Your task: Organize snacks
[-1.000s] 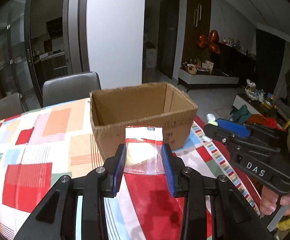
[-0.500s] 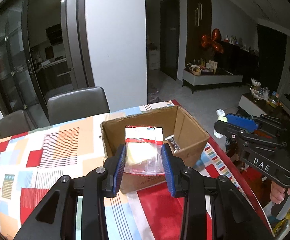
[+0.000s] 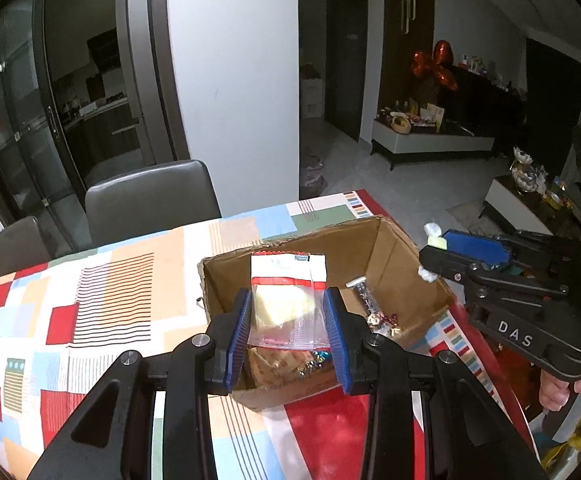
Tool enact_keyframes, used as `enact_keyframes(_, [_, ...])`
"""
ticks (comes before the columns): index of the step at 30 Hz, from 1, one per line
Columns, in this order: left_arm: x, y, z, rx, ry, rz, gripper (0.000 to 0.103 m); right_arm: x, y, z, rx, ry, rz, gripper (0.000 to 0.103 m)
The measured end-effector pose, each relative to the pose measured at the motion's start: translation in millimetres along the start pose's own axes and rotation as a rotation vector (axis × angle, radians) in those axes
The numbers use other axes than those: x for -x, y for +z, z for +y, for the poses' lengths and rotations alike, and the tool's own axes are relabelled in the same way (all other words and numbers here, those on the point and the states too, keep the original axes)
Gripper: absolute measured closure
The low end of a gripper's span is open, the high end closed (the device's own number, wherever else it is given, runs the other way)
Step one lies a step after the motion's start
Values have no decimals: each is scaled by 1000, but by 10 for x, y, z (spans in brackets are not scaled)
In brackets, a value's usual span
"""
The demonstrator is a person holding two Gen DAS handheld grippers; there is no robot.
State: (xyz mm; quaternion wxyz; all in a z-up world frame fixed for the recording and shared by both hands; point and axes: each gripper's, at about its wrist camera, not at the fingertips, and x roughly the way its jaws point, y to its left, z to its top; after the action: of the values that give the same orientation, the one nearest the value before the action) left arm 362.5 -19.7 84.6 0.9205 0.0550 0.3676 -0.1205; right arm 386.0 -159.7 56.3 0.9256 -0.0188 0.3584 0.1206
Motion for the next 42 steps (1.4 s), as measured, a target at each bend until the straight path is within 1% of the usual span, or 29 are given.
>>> enact_keyframes(3, [-115, 34, 18, 14, 8, 21, 64, -142, 25, -34, -30, 6, 37, 74])
enact_keyframes(4, [-130, 34, 16, 17, 19, 17, 56, -182, 38, -55, -39, -1, 49, 68])
enact_keyframes(5, [-137, 31, 11, 19, 30, 14, 40, -197, 36, -66, -44, -3, 53, 60])
enact_keyframes(6, [-137, 26, 16, 23, 43, 11, 35, -207, 26, -73, -48, -14, 59, 44])
enact_keyframes(7, [-117, 7, 17, 31, 61, 3, 34, -205, 9, -78, -51, -31, 61, 38])
enact_keyframes(10, [-59, -57, -14, 28, 132, 3, 33, -197, -48, -77, -56, -40, 79, 38])
enact_keyframes(12, [-1, -119, -51, 18, 173, 4, 25, -166, -122, -80, -64, -48, 92, 37])
enact_keyframes(13, [40, -165, -73, 8, 197, -5, 20, -141, -154, -77, -63, -50, 92, 31])
enact_keyframes(15, [113, -263, -86, 2, 241, -16, 18, -68, -217, -54, -52, -67, 89, 28])
enact_keyframes(17, [198, -362, -88, 15, 237, -21, 17, 20, -292, -38, -40, -82, 82, 27])
enact_keyframes(20, [346, -489, -77, 48, 235, -38, 13, 183, -398, -7, -55, -73, 75, 26])
enact_keyframes(23, [506, -623, -75, 73, 225, -63, 10, 414, -498, 58, -48, -78, 38, 25])
enact_keyframes(24, [579, -678, -88, 78, 224, -79, 9, 477, -525, 74, -44, -83, 26, 22])
enact_keyframes(26, [694, -741, -105, 88, 222, -105, 4, 641, -593, 114, -31, -88, -9, 21])
enact_keyframes(29, [876, -882, -143, 99, 225, -145, 3, 891, -731, 189, -20, -92, -63, 21])
enact_keyframes(31, [999, -992, -179, 111, 212, -164, 0, 1014, -808, 213, -29, -92, -92, 21])
enact_keyframes(34, [1167, -1162, -246, 109, 196, -193, 0, 1202, -973, 255, -40, -98, -139, 21])
enact_keyframes(37, [1333, -1343, -308, 104, 209, -235, 0, 1386, -1143, 330, -31, -118, -186, 20])
enact_keyframes(40, [1438, -1491, -359, 101, 212, -261, 0, 1549, -1312, 395, -25, -118, -216, 16])
enact_keyframes(42, [1507, -1579, -387, 107, 208, -276, 0, 1637, -1424, 437, -24, -114, -230, 16])
